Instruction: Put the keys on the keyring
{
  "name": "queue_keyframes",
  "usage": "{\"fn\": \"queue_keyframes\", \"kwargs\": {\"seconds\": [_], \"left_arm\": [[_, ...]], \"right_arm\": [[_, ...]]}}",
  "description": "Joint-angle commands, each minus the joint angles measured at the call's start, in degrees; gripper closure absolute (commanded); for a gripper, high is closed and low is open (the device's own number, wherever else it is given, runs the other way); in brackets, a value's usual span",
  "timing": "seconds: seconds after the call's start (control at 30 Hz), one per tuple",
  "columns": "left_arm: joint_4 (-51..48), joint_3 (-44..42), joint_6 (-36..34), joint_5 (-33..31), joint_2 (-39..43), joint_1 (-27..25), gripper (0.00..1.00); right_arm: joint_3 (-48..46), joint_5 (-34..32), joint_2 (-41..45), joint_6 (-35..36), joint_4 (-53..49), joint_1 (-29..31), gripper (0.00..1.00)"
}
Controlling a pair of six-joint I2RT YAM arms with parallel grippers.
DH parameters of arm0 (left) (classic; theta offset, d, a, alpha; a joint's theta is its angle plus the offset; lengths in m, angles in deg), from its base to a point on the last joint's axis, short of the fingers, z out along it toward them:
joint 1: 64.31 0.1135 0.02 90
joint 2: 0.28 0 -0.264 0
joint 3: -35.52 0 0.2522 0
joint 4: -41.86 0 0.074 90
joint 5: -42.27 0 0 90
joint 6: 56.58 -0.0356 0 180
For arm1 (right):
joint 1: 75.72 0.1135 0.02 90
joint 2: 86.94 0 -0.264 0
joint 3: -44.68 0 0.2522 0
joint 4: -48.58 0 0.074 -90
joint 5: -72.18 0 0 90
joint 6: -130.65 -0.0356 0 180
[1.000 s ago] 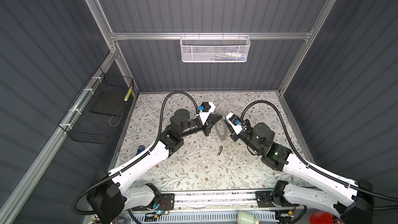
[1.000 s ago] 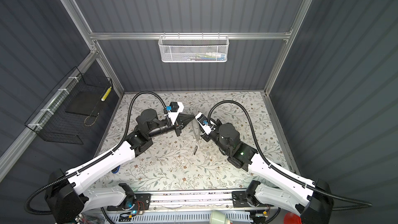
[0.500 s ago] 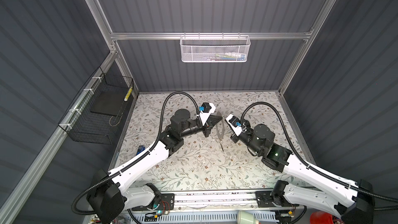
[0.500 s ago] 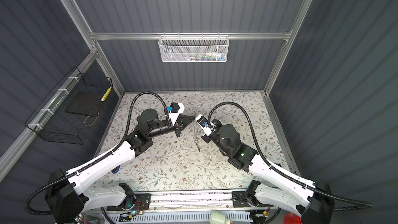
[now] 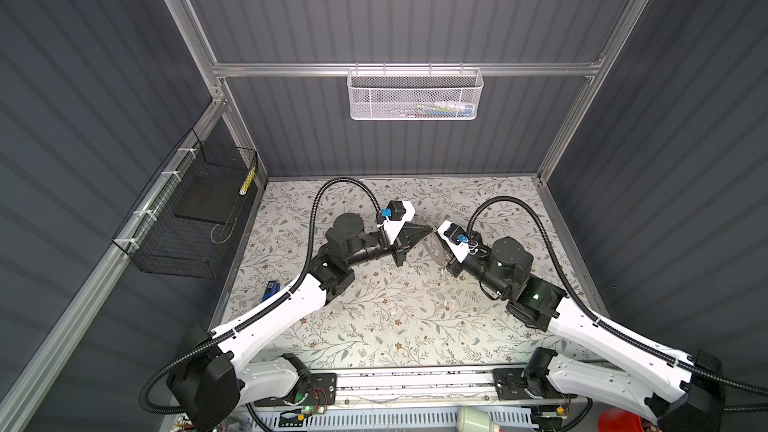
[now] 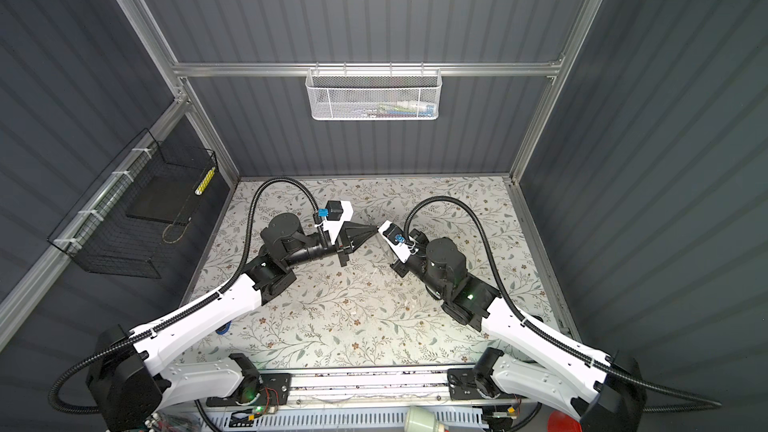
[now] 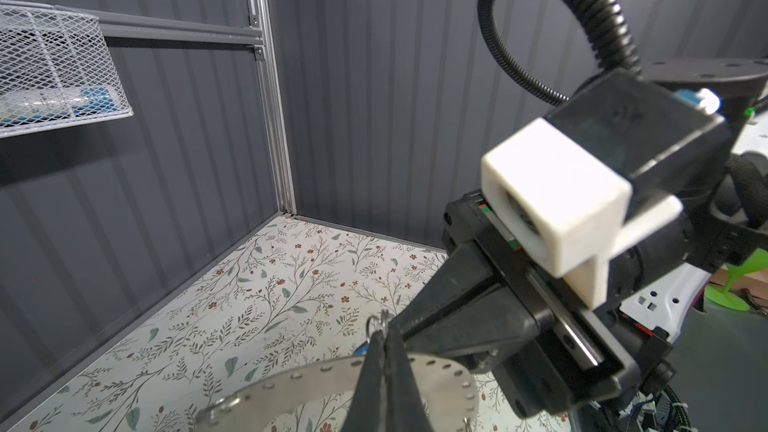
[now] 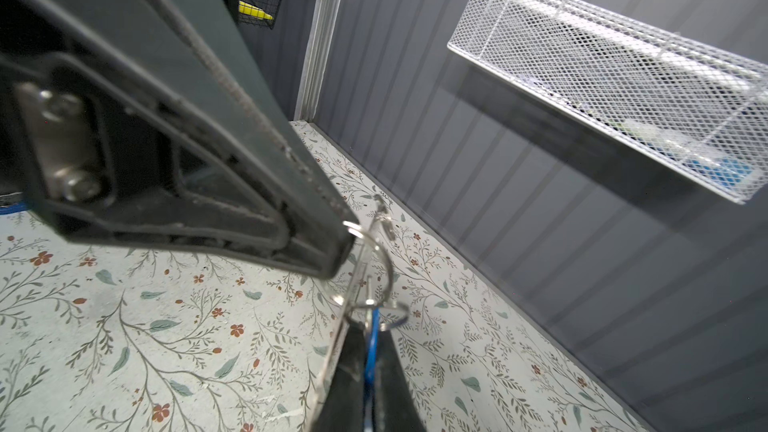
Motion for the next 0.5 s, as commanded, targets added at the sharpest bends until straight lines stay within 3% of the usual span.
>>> {"fn": "queue_keyframes", "kwargs": {"seconds": [0.0, 0.47], "left_arm": [[7.93, -0.78, 1.83, 2.29, 1.65, 0.08, 1.00], [19.15, -4.60, 5.92, 4.72, -0.20, 0.69, 1.00]], "right_arm": [[0.89, 6.85, -0.33, 0.37, -1.97, -0.14, 1.00], [3.14, 18.22, -1.18, 2.48, -3.16, -1.37, 1.00]]}}
